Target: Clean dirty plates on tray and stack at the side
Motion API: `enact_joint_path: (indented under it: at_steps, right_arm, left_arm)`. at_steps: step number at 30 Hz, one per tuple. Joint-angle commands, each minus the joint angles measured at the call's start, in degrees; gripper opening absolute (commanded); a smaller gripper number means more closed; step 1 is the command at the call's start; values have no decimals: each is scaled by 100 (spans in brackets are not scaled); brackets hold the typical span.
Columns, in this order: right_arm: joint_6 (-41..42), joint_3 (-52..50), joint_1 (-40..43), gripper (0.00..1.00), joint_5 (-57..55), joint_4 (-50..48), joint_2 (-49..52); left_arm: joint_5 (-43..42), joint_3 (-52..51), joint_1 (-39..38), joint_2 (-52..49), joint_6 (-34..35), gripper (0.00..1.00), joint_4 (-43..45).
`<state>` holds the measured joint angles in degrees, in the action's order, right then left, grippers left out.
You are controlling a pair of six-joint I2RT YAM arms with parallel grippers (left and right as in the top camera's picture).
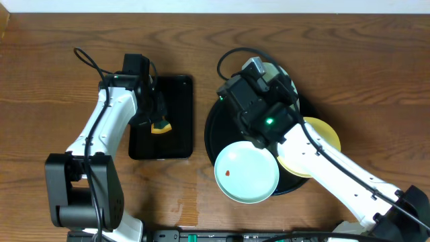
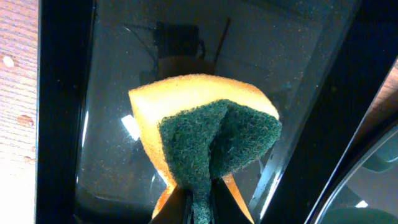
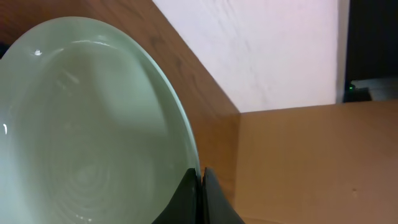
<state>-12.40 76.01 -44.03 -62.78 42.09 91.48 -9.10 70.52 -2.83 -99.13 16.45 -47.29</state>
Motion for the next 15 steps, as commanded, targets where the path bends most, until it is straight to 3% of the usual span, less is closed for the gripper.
enact_joint_path:
  at_steps: [1, 15]
  right_arm:
    - [-179, 7, -271, 1, -723, -50, -79]
    - [-22, 7, -315, 1, -636, -61, -79]
  left_arm:
    - [-61, 15, 2, 2, -55, 8, 7]
    - [-61, 15, 2, 2, -55, 8, 4]
